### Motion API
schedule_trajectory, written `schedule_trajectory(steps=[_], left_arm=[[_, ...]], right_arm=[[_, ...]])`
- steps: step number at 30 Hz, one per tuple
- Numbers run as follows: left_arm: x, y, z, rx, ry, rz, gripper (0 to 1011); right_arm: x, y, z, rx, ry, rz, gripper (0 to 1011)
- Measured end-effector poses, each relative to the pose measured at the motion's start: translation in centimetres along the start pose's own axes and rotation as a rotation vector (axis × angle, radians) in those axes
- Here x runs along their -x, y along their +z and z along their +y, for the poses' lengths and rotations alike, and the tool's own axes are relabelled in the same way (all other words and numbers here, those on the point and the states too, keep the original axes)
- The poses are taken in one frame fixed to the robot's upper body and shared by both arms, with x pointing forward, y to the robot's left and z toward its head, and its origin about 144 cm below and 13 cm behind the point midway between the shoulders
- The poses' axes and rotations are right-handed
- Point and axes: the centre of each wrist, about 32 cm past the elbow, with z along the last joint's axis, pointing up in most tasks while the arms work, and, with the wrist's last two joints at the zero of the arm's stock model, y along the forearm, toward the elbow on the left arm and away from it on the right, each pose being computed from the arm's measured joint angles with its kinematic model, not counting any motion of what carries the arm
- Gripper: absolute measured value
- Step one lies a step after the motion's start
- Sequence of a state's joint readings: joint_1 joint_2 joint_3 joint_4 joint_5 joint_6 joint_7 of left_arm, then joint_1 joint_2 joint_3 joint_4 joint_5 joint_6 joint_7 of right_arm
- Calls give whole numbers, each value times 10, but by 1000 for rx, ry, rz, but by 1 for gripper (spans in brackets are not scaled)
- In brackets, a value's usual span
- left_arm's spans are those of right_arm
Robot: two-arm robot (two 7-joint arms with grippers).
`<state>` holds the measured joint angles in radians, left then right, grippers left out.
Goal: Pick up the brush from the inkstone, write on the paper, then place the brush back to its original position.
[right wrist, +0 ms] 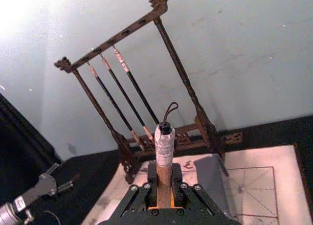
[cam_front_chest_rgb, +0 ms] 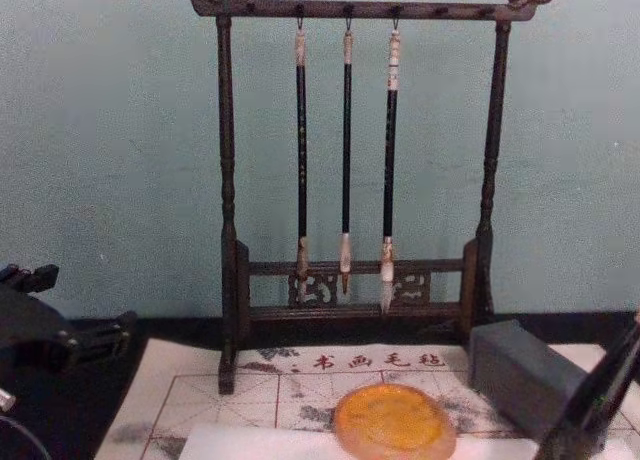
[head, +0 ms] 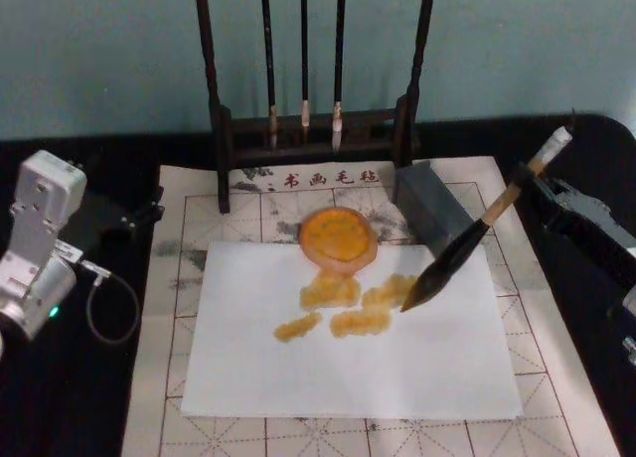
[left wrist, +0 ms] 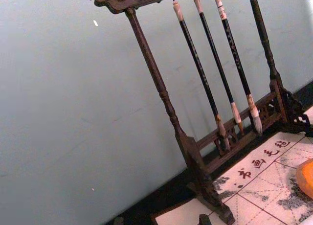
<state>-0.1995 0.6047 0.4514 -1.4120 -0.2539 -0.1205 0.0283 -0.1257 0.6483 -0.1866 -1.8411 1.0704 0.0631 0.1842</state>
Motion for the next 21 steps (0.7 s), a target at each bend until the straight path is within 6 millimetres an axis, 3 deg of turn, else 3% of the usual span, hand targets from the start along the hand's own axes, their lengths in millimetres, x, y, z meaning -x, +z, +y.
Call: schedule_trajectory(steps=[21], left_arm=[[0, 0, 0, 0, 0, 0, 1001]], right_arm=[[0, -10, -3, 25, -23, -83, 200]])
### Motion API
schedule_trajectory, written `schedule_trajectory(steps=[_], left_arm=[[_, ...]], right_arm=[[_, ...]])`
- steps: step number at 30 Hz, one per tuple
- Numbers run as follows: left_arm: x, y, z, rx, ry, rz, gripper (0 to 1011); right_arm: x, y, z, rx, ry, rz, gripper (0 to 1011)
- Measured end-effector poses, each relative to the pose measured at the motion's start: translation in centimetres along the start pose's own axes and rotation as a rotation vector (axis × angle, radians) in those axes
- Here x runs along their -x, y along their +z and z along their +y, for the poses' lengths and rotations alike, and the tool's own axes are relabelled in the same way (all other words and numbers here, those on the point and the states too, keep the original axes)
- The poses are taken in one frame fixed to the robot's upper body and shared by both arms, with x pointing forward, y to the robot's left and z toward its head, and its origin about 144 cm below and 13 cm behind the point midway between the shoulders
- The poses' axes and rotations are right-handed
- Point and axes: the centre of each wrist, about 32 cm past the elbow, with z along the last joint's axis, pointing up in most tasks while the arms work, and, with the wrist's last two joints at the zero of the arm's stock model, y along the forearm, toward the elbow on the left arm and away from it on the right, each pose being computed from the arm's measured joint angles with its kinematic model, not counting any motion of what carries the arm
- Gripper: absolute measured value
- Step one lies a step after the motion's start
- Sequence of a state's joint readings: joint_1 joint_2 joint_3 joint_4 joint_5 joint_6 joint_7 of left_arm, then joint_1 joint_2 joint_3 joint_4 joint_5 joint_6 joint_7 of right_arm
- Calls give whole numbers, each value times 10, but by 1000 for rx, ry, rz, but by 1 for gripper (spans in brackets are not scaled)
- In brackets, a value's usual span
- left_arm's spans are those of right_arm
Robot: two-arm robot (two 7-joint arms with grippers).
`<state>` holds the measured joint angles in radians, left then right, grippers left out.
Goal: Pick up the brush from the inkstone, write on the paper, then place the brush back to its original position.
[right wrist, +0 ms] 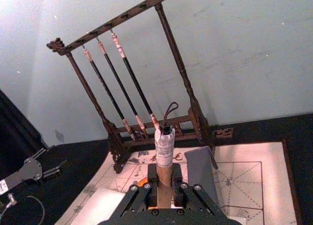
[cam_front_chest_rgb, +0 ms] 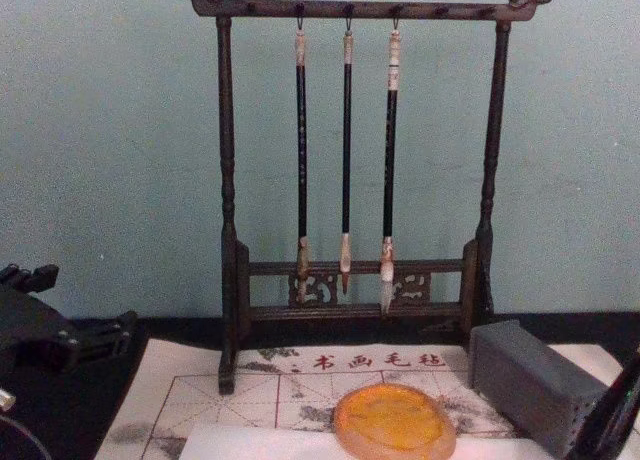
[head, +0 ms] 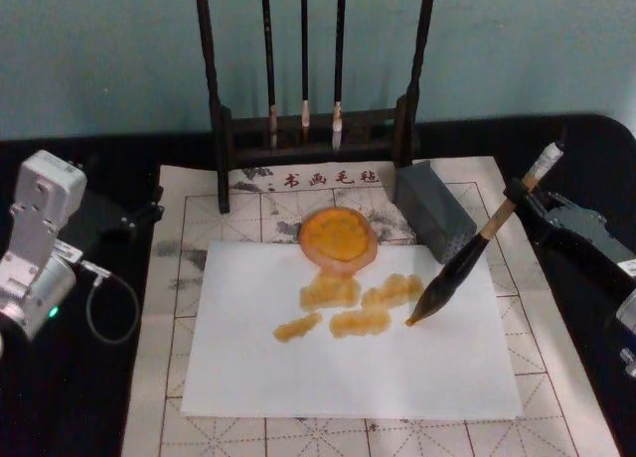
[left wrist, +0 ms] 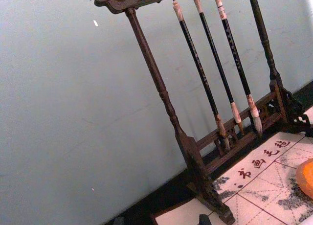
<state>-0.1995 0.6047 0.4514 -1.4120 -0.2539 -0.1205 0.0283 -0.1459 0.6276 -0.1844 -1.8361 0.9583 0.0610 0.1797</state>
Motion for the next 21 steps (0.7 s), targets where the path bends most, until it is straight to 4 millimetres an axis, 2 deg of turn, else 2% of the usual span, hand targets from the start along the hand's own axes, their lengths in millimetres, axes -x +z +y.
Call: schedule_trajectory(steps=[21], left_arm=[[0, 0, 0, 0, 0, 0, 1001]], right_arm=[[-3, 6, -8, -26, -43, -31, 200]])
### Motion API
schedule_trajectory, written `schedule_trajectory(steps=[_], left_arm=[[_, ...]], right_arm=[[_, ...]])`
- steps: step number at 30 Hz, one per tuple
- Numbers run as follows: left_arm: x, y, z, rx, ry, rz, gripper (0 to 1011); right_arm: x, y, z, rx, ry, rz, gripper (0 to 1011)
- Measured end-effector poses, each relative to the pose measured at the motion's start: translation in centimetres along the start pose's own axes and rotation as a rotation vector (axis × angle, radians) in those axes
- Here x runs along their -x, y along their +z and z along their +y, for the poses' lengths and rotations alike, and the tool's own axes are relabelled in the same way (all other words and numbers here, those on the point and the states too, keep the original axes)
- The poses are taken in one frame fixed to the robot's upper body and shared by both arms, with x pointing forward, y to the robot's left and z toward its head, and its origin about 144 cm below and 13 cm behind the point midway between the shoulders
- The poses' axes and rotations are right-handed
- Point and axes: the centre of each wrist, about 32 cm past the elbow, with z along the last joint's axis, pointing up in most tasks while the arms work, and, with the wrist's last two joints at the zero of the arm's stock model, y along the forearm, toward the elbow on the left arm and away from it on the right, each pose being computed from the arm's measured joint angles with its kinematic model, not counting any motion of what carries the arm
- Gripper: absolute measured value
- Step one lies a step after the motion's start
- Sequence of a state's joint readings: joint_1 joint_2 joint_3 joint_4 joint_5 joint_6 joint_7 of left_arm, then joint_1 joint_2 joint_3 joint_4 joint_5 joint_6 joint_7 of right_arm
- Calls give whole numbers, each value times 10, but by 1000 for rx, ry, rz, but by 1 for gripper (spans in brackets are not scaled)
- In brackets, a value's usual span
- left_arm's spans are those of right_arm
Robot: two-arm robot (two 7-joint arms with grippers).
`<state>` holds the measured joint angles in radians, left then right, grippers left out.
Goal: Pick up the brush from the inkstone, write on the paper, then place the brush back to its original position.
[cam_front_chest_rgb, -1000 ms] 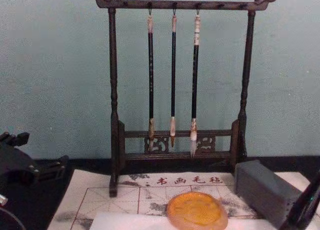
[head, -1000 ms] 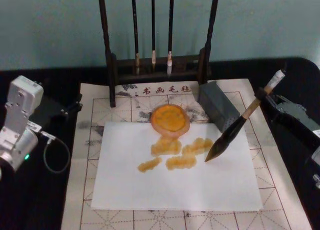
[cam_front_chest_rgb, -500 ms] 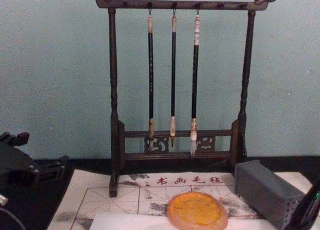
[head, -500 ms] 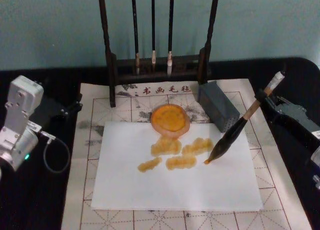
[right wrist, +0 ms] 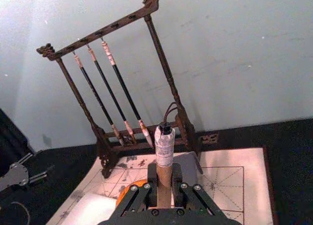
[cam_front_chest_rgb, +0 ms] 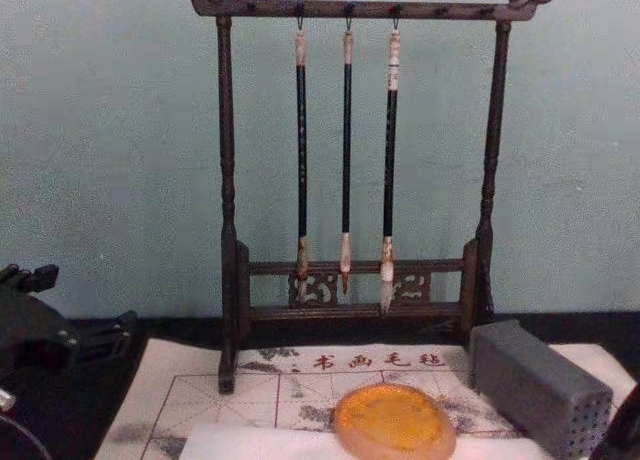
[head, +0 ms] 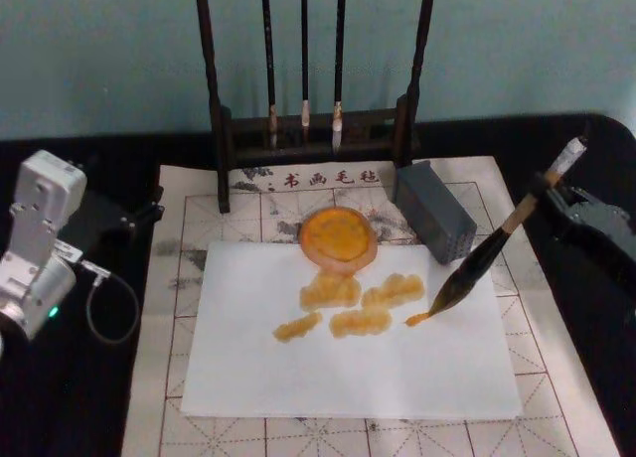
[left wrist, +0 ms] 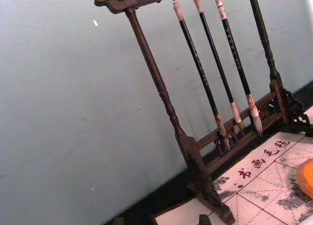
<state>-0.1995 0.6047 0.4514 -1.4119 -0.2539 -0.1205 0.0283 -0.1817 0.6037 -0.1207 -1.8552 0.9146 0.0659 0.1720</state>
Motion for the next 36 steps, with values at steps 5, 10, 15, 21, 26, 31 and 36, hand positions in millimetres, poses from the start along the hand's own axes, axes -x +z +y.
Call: schedule_trajectory(steps=[5, 10, 15, 21, 26, 31, 36], left_arm=[[0, 0, 0, 0, 0, 0, 1001], [0, 0, 0, 0, 0, 0, 1001], [0, 0, 0, 0, 0, 0, 1001], [0, 0, 0, 0, 0, 0, 1001], [0, 0, 0, 0, 0, 0, 1001], [0, 0, 0, 0, 0, 0, 1001], [0, 0, 0, 0, 0, 0, 1001]], right_arm=[[-1, 1, -2, -7, -10, -3, 200], [-2, 2, -4, -13, -21, -6, 200], [-3, 3, -6, -18, -28, -9, 200], [-4, 4, -7, -21, -37, -15, 200], [-4, 6, -8, -28, -40, -18, 200], [-3, 7, -7, -32, -34, -17, 200], [-3, 8, -3, -38, -19, -16, 200]])
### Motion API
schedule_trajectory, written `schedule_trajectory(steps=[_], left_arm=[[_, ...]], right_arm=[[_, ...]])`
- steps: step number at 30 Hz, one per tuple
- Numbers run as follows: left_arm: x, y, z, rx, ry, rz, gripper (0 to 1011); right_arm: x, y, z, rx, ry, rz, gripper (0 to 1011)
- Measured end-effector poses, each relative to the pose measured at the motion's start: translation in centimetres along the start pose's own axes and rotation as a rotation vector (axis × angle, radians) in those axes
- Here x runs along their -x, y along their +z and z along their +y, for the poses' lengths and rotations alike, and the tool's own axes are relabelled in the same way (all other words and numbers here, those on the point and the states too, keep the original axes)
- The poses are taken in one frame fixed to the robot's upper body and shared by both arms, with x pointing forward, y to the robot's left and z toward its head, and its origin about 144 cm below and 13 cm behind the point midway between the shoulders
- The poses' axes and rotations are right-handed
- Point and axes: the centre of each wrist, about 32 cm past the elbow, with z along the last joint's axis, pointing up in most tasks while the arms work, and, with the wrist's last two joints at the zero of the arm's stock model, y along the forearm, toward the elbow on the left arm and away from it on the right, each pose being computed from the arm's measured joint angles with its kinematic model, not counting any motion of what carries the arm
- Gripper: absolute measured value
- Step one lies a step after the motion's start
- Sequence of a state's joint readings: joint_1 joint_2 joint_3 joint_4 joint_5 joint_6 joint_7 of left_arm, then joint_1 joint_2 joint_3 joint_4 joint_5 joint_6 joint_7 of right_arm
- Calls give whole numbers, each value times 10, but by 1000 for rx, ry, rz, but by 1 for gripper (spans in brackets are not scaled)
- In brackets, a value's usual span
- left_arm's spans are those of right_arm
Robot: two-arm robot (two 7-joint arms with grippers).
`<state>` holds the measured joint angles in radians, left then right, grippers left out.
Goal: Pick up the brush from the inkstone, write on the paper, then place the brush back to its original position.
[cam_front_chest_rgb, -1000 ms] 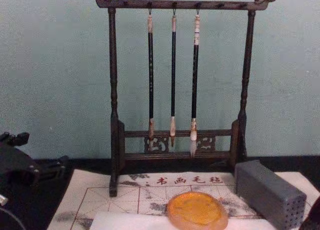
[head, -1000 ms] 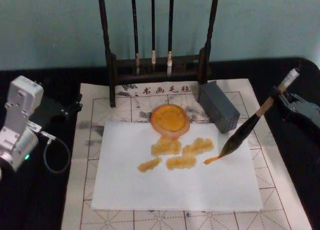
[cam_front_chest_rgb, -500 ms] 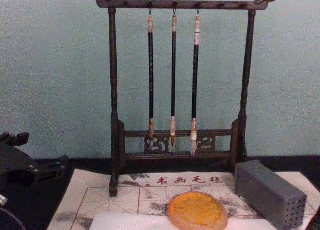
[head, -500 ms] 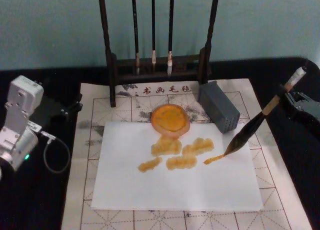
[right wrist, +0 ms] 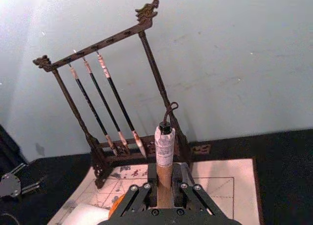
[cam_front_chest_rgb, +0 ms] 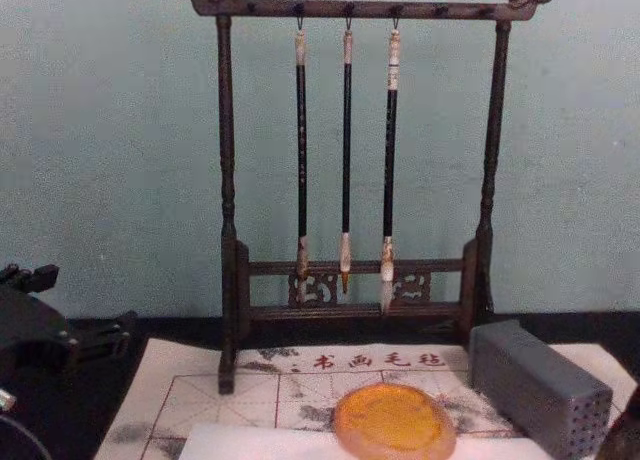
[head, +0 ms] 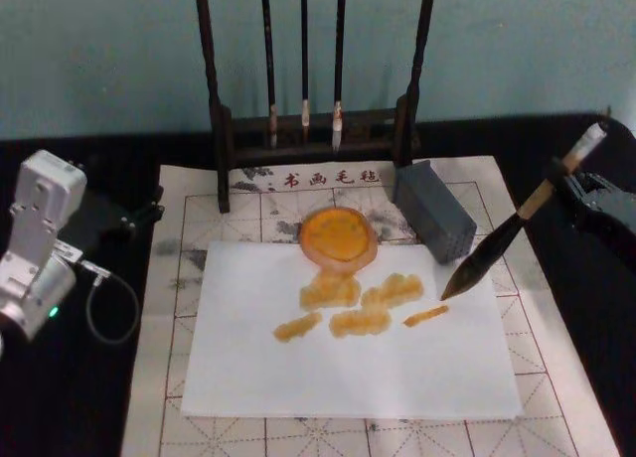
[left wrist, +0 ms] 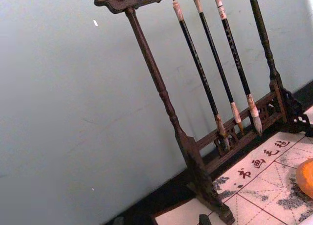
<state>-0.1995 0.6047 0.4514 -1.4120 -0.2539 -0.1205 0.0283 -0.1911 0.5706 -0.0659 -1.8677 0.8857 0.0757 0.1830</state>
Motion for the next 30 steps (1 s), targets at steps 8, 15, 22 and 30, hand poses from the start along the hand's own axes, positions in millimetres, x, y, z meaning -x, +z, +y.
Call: schedule_trajectory(steps=[8, 15, 22, 30], left_arm=[[0, 0, 0, 0, 0, 0, 1001], [0, 0, 0, 0, 0, 0, 1001], [0, 0, 0, 0, 0, 0, 1001], [0, 0, 0, 0, 0, 0, 1001]], right_arm=[[3, 3, 13, -16, 43, 8, 200], [5, 5, 27, -28, 74, 38, 200], [7, 5, 47, -36, 100, 91, 200], [6, 5, 69, -33, 108, 163, 200]])
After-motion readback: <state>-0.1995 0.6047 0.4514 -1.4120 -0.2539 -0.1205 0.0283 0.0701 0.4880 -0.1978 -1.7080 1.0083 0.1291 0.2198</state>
